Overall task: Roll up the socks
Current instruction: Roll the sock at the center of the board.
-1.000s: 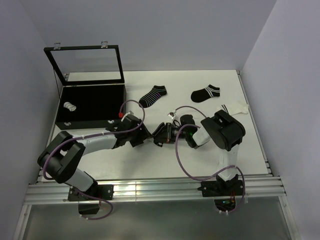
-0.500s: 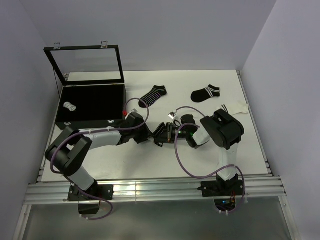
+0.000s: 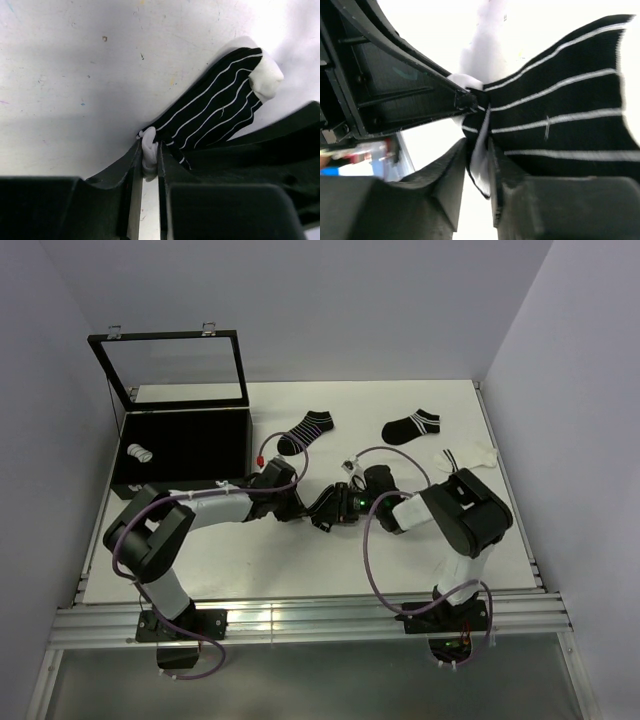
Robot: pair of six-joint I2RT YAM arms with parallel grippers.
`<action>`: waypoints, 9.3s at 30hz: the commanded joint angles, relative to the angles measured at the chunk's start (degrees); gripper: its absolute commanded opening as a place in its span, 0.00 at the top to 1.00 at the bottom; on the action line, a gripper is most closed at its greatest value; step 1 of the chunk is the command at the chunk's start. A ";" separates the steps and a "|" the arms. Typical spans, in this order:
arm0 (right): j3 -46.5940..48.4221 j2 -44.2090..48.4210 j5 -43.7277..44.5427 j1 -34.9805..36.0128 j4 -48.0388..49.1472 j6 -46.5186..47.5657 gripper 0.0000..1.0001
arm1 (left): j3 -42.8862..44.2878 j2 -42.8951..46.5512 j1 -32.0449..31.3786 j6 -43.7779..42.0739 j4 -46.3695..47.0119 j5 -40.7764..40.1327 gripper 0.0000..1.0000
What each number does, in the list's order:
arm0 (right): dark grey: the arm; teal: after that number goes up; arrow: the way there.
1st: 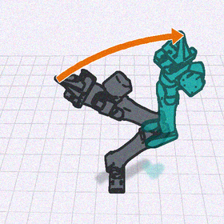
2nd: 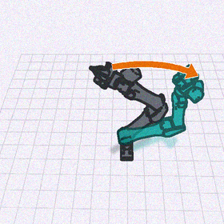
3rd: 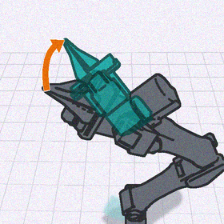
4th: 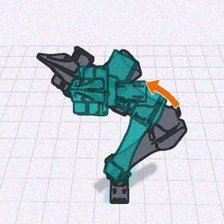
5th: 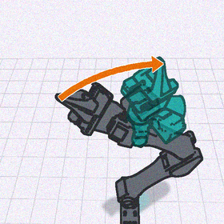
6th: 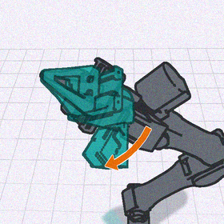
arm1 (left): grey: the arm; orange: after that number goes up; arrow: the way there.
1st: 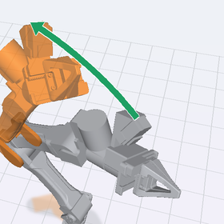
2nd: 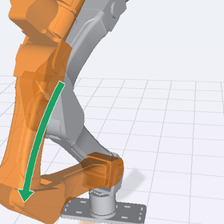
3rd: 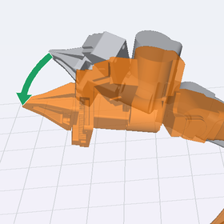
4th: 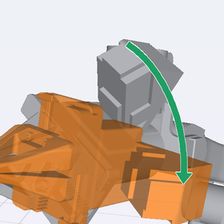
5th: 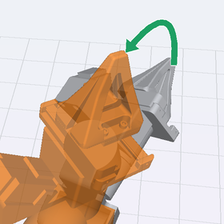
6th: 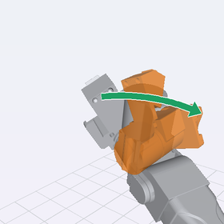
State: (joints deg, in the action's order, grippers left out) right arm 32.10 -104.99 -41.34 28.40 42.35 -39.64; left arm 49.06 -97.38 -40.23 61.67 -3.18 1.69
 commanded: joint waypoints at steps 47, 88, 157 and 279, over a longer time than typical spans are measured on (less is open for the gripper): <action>6.93 6.11 68.42 34.53 -23.18 32.17 0.86 | 5.26 -1.58 -0.91 -4.19 -10.71 0.24 0.91; -5.47 14.29 55.76 29.69 -13.87 30.06 1.00 | 18.00 -18.19 0.59 -20.45 -9.30 14.84 0.63; 1.04 -6.54 -6.03 -2.12 -8.42 0.97 1.00 | -1.06 13.44 4.37 4.33 -4.12 -7.41 0.26; 11.06 -4.16 -0.93 3.59 -23.98 9.59 1.00 | -7.75 10.29 1.47 2.75 2.56 -4.86 0.33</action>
State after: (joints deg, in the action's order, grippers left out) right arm 44.23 -105.34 -37.52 32.93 22.09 -27.33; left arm 40.38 -85.78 -38.39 63.79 -3.38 -2.90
